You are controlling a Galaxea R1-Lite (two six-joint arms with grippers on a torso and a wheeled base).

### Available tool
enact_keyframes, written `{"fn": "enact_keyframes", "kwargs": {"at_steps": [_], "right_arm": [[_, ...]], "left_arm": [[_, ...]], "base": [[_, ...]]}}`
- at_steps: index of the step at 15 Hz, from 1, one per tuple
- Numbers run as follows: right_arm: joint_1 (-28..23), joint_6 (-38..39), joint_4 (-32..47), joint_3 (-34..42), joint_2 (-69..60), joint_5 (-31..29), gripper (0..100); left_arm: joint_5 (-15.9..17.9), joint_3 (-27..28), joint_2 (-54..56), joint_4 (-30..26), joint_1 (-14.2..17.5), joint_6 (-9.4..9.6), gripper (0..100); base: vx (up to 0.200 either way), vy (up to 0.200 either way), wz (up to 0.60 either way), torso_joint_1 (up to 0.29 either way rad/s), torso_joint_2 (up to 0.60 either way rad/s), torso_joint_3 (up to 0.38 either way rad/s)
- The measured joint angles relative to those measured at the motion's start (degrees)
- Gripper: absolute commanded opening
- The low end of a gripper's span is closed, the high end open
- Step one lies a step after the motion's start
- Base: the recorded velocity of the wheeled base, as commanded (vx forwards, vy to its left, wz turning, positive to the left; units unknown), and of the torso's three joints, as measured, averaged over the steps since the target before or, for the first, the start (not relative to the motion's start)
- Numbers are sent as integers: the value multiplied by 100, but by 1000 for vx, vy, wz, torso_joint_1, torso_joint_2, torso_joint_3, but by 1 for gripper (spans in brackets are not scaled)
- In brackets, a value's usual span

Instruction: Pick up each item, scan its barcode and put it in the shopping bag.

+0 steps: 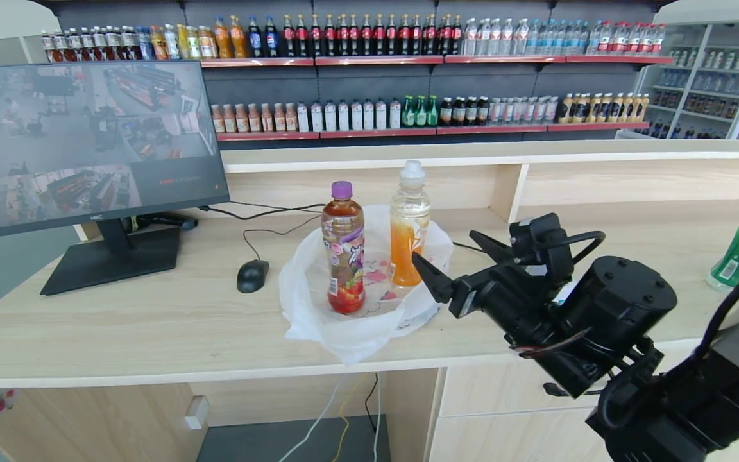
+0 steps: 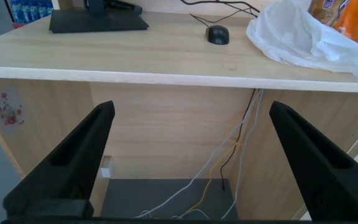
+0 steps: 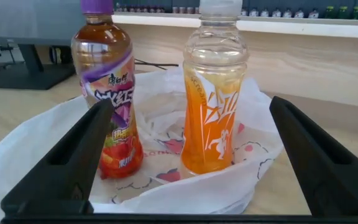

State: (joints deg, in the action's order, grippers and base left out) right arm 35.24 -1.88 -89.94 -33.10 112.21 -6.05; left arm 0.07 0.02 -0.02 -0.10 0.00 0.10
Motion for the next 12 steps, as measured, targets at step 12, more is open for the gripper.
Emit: {"fn": "enact_keyframes", "kwargs": {"at_steps": [12], "right_arm": [[-179,29,4,496,-404,-2,100]], "left_arm": [[2,2,0,10,0,-10,100]], "base": [[-17,-50,0,0,1,1]]}}
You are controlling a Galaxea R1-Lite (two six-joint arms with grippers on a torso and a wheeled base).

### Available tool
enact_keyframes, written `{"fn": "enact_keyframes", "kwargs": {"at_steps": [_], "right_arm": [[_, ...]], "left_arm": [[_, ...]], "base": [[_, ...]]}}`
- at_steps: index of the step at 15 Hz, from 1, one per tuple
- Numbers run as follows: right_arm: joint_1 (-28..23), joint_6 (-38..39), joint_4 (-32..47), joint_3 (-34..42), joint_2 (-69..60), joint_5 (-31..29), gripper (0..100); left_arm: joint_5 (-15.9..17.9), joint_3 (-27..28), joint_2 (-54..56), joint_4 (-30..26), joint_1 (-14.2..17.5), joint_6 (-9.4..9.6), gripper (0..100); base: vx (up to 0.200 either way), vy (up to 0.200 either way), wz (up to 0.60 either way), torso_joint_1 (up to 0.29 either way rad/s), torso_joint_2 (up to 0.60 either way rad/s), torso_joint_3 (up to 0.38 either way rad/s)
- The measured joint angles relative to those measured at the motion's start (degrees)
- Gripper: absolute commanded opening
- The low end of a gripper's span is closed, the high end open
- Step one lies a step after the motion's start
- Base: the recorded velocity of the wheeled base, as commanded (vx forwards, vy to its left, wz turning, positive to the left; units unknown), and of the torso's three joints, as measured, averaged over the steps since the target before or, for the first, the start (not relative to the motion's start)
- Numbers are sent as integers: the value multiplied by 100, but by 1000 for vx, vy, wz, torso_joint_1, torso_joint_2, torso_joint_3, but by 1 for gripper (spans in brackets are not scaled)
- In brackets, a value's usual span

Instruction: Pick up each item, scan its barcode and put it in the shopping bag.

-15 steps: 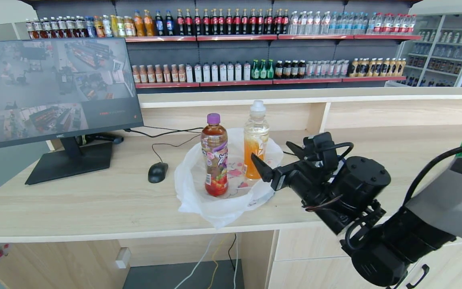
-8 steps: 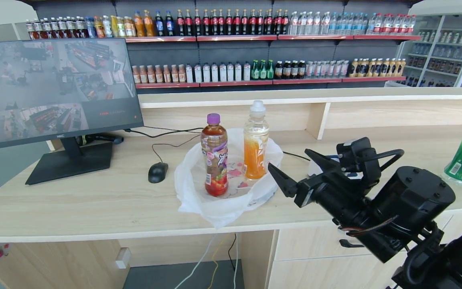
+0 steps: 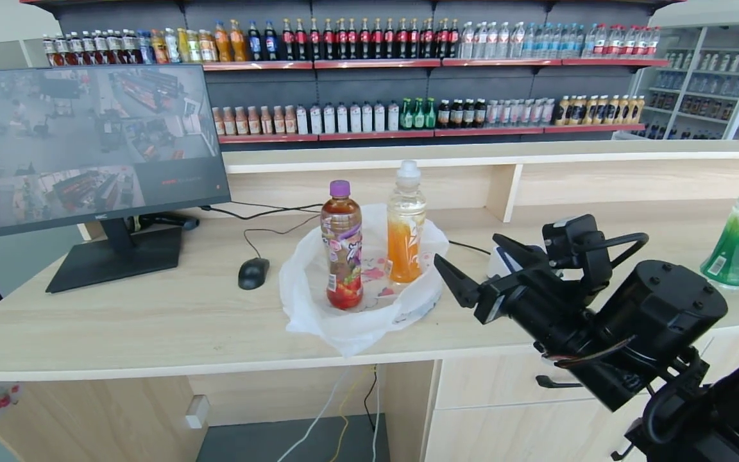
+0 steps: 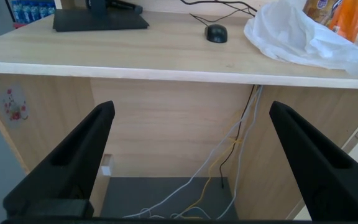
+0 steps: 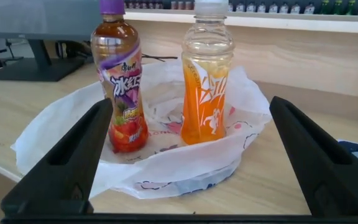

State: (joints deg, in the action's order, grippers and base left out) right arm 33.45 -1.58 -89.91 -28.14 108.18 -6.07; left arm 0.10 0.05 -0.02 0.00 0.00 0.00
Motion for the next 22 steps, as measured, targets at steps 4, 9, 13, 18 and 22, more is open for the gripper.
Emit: {"fn": "enact_keyframes", "kwargs": {"at_steps": [4,9,13,18,22], "right_arm": [[-132,-5,-15,77,48,-9,100],[-145,-5,-4,102,56,-6,100],[-140,-5,-1,149,56,-6,100],[-211,-7,-1,206,59,-6,100],[-239,-5,0,249,52,-9,100]], "left_arm": [[-2,2,0,-16,2,-2,100],[0,0,0,-7,5,-16,100],[0,2,0,-10,0,-10,100],[0,2,0,-7,2,-2,100],[0,2,0,-7,0,-2,100]], "base": [[0,-200,0,10,6,0],[0,-200,0,1,0,3],[0,-200,0,4,0,5],[0,-200,0,0,1,0],[0,-200,0,2,4,0]]}}
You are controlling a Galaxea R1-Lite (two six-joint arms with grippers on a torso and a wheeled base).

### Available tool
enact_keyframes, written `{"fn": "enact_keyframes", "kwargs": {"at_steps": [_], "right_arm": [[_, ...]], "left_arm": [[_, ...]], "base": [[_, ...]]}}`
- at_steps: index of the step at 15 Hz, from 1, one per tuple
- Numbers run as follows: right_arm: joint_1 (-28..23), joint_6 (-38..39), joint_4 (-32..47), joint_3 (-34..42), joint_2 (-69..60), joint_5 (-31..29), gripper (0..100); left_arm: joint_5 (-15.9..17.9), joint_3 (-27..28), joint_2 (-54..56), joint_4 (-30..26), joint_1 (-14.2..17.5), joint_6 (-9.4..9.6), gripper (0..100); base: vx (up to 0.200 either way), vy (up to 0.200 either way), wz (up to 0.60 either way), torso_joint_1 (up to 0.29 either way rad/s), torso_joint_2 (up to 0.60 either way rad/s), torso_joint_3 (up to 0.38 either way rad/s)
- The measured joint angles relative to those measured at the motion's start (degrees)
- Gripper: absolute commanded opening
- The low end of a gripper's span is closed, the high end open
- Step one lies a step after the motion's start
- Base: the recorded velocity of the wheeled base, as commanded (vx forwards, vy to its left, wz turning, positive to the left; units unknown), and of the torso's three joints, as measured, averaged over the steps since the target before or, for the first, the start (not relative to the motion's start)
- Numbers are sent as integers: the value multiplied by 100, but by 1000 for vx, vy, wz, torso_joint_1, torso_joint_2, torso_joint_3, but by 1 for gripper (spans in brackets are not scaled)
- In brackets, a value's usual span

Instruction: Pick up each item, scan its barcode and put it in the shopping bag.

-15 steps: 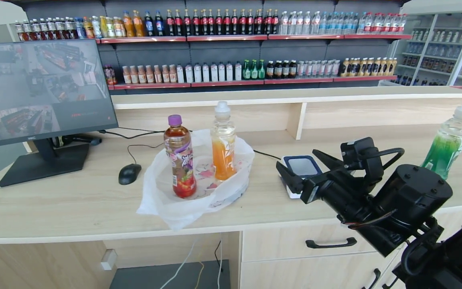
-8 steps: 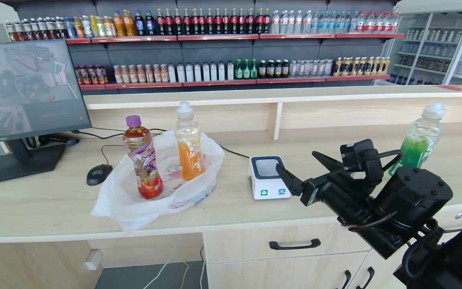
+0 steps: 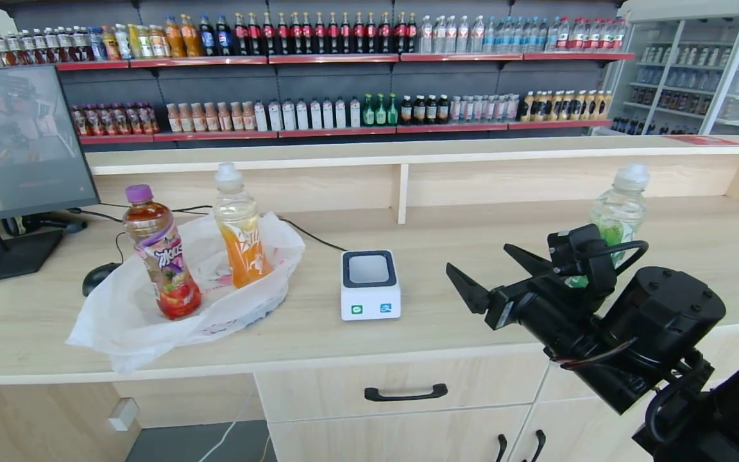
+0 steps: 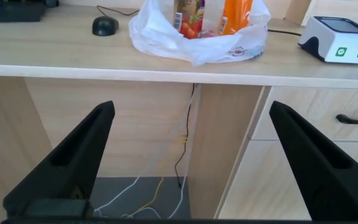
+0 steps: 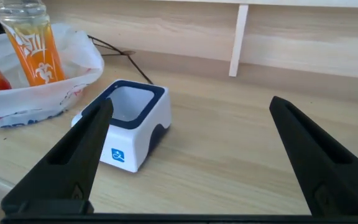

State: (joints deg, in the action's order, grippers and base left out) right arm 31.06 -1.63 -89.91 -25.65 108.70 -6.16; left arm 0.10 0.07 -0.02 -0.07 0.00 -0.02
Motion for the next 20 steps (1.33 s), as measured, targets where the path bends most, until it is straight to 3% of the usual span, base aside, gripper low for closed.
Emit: {"fn": "enact_keyframes", "kwargs": {"at_steps": [6,12,20], "right_arm": [[-108,0,-4,204,-71,2,100],[-113,-2,0,647,-411,4,100],[-1143,-33,-4,906,-724,11,100]], "left_arm": [[0,0,0,-2,2,0,100],[0,-2,0,0,0,-2,100],[-2,-2,0,-2,0,-20,100]], "base": [[0,-200,0,2,3,0],[0,0,0,0,0,0],[0,0,0,0,0,0]]}}
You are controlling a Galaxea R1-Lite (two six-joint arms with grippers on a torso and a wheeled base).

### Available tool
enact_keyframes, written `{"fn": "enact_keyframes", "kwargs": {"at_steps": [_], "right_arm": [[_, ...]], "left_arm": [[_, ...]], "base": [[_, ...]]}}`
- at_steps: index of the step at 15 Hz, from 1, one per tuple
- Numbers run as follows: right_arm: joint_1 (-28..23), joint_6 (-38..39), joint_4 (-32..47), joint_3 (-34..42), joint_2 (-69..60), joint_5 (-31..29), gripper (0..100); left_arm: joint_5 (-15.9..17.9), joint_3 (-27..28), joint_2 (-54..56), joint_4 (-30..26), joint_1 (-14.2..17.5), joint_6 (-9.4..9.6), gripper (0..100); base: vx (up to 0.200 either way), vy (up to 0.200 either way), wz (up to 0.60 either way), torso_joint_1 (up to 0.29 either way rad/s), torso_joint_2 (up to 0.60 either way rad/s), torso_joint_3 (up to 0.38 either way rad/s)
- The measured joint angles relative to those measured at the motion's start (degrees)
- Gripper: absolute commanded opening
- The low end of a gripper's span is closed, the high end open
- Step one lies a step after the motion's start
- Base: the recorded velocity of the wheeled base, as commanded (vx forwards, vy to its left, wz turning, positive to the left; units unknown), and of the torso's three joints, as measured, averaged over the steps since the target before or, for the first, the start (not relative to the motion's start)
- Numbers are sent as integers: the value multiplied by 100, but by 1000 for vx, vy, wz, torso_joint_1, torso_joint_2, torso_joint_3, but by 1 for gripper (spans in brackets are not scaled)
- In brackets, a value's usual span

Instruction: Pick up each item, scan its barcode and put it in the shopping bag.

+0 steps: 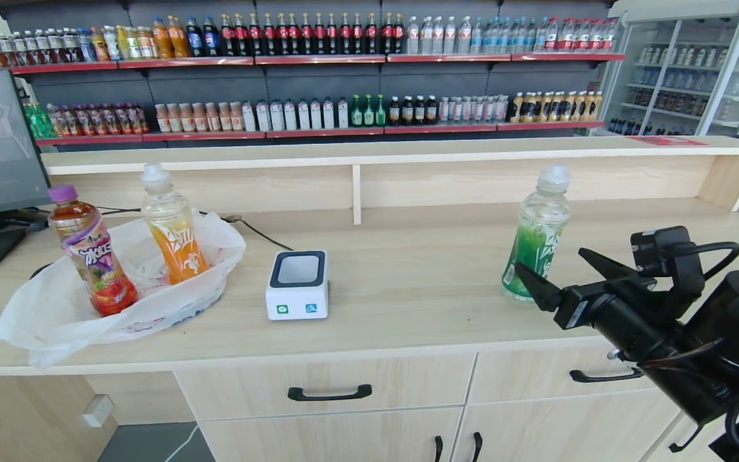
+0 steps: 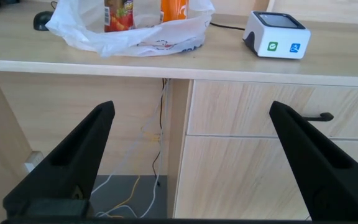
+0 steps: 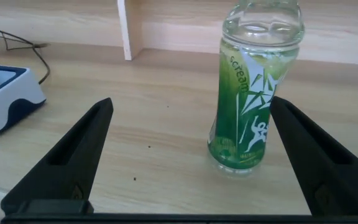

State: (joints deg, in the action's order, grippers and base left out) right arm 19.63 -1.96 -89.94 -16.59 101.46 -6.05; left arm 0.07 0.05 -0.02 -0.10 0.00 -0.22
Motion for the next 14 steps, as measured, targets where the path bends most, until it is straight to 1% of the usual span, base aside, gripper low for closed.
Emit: {"fn": "enact_keyframes", "kwargs": {"at_steps": [3,6,7,9,12,14], "right_arm": [[-273,243,2,235,20,105,100],[-692,352,4,257,160,516,100],[-817,352,0,108,256,653,100],[-965,346,2,-250,496,749,100],[-972,330,-2,-925,929,777,100],[-1007,329,0,-1246,1224,777,100]], "left_arm": [[2,0,0,0,5,0,100],[2,-2,0,2,2,-2,100],[2,-2,0,0,2,-2,100],[2,-2,0,0,2,-2,100],[0,-2,0,0,0,1,100],[2,-2,0,2,0,4,100]], "base": [[0,0,0,0,0,0],[0,0,0,0,0,0],[0,0,0,0,0,0],[0,0,0,0,0,0],[0,0,0,0,0,0],[0,0,0,0,0,0]]}}
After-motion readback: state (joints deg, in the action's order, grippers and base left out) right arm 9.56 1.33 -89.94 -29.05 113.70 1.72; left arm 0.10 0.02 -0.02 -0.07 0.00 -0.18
